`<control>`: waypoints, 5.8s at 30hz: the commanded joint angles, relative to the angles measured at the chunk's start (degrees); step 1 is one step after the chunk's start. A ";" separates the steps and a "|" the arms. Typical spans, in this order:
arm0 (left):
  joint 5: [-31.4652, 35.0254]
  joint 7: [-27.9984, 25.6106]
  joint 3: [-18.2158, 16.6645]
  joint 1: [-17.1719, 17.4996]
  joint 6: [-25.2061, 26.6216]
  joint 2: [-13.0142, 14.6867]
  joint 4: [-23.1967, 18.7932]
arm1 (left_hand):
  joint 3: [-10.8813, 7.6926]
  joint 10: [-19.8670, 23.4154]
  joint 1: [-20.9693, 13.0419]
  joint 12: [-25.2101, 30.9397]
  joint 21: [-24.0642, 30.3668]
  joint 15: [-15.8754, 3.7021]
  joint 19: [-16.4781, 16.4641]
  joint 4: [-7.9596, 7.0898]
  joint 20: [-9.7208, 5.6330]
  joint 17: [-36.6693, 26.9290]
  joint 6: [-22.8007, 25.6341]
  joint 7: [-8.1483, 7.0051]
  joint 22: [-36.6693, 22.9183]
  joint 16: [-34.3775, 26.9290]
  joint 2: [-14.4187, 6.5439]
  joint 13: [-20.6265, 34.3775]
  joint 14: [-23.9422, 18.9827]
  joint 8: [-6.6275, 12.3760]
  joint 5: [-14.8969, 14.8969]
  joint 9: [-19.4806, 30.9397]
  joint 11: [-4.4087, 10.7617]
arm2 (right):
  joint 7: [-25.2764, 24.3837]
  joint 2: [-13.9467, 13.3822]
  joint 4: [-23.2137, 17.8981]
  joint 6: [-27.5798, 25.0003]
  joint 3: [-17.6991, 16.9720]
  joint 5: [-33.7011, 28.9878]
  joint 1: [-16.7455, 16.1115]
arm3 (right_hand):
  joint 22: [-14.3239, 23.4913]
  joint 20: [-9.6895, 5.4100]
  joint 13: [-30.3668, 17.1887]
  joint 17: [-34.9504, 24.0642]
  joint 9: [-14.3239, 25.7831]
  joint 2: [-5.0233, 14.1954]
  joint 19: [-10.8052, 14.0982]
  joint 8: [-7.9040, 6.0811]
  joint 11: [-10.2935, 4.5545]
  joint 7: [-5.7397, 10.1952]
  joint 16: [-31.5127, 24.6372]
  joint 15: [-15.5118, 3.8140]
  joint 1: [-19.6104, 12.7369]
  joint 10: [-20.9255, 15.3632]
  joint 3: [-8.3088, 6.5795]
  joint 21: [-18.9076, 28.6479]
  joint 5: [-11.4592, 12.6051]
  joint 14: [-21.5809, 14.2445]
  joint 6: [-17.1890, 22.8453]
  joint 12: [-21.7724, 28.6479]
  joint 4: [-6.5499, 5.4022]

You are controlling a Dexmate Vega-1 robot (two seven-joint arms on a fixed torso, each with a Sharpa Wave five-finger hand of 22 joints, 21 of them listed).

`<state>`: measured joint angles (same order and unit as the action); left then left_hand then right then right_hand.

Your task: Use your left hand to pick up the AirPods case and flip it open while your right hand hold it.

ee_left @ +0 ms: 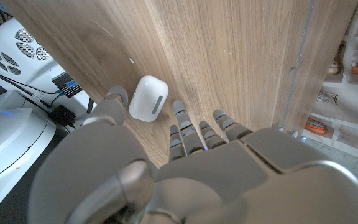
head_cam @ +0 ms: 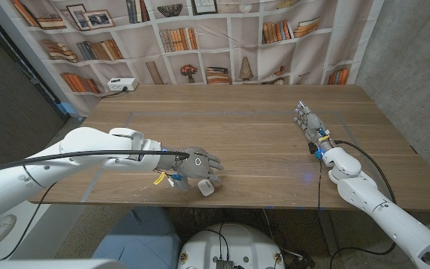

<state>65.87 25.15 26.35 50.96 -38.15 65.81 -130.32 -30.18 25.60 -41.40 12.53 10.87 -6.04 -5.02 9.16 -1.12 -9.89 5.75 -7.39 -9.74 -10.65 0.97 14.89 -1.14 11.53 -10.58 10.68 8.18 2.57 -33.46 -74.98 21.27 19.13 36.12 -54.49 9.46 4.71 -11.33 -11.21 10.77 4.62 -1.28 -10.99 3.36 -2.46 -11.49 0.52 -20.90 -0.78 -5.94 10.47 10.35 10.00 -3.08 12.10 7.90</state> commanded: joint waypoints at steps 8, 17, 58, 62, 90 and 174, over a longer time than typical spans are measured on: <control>0.44 -0.26 1.27 0.15 0.29 -0.86 0.23 | 0.24 0.66 -0.13 0.21 0.15 -0.10 0.04 -0.27 0.34 -0.12 0.42 -0.20 -0.13 -0.46 -0.70 -0.11 -0.34 0.51 0.04 0.02 0.18 | -0.09 -0.19 -0.46 0.00 -0.13 0.12 -0.40 | 0.34 0.11 -0.25 -0.11 0.14 -0.08 -0.40 -0.32 -0.16 0.34 -0.13 -0.21 -0.63 -0.36 -0.37 0.35 -0.17 1.51 -0.02 -0.17 -0.02; -0.14 0.20 0.77 0.64 0.55 -0.16 -0.66 | 0.35 0.72 -0.14 0.20 0.14 -0.07 0.03 -0.27 0.45 -0.12 0.43 -0.26 -0.13 -0.45 -0.75 -0.16 -0.37 0.42 0.05 0.02 0.26 | -0.12 -0.35 -0.54 0.05 -0.35 0.27 -0.67 | 0.34 0.13 -0.26 -0.11 0.14 -0.08 -0.41 -0.32 -0.06 0.29 -0.13 -0.26 -0.63 -0.40 -0.39 0.35 -0.17 1.52 -0.01 -0.17 -0.03; 0.58 0.81 3.25 -0.45 0.87 -2.26 1.32 | 0.68 1.25 -0.50 0.26 0.13 -0.24 -0.05 -0.19 0.65 -0.10 1.10 -0.30 -0.14 -0.41 -1.18 -0.29 -0.54 0.29 0.06 0.02 0.15 | 0.10 -0.01 0.33 0.37 -0.20 0.27 -0.52 | 0.34 0.09 -0.27 -0.10 0.14 -0.11 -0.45 -0.35 -0.01 0.31 -0.11 -0.25 -0.63 -0.41 -0.49 0.37 -0.17 1.60 0.10 -0.20 -0.06; 0.41 0.98 3.37 -0.45 1.02 -2.29 1.56 | 0.72 1.30 -0.51 0.26 0.13 -0.21 -0.05 -0.20 0.70 -0.10 1.13 -0.31 -0.14 -0.40 -1.21 -0.30 -0.52 0.27 0.07 0.02 0.18 | 0.34 0.10 0.67 0.52 -0.17 0.36 -0.45 | 0.34 0.10 -0.27 -0.11 0.14 -0.11 -0.45 -0.35 -0.05 0.31 -0.11 -0.27 -0.62 -0.44 -0.50 0.37 -0.17 1.61 0.11 -0.19 -0.07; 3.76 -2.26 4.03 0.48 1.51 -1.84 1.00 | 0.32 2.07 -2.25 0.40 0.18 -0.28 -0.32 0.49 1.20 -0.09 1.50 -1.13 -0.13 -0.51 -2.10 -0.33 -1.01 0.20 0.06 0.02 0.80 | -0.18 -0.15 -0.35 0.66 -0.37 0.24 -1.11 | 0.34 0.16 -0.28 -0.11 0.14 -0.12 -0.43 -0.35 -0.15 0.39 -0.13 -0.26 -0.59 -0.45 -0.55 0.38 -0.17 1.60 0.14 -0.21 -0.10; 6.55 -18.15 3.44 4.08 8.71 -0.47 2.98 | 1.38 19.83 -19.33 9.61 0.94 -3.92 -5.63 0.84 2.92 -0.47 13.56 -3.00 -0.34 -1.77 -6.03 4.75 -12.61 1.90 -0.32 0.21 4.46 | -1.49 -1.15 -3.10 0.16 -0.09 -1.65 -1.03 | 0.34 0.35 -0.29 -0.10 0.14 -0.18 -0.48 -0.34 -0.51 0.80 -0.17 -0.24 -0.57 -0.55 -0.73 0.40 -0.17 1.57 0.26 -0.22 -0.12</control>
<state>71.54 11.31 31.25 53.38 -32.21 64.33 -126.68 -29.21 39.95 -59.95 19.91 11.32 -9.33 -10.05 9.95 2.03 -10.28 18.54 -10.55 -9.93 -12.09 -5.33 17.62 -12.43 13.05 -10.62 10.81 9.40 1.40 -34.61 -77.53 21.72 19.03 34.59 -55.36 9.45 4.92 -11.32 -11.21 10.77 4.62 -1.49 -10.99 3.05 -2.14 -11.49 0.52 -20.90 -1.09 -6.26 10.47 10.35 10.00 -2.77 11.87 7.58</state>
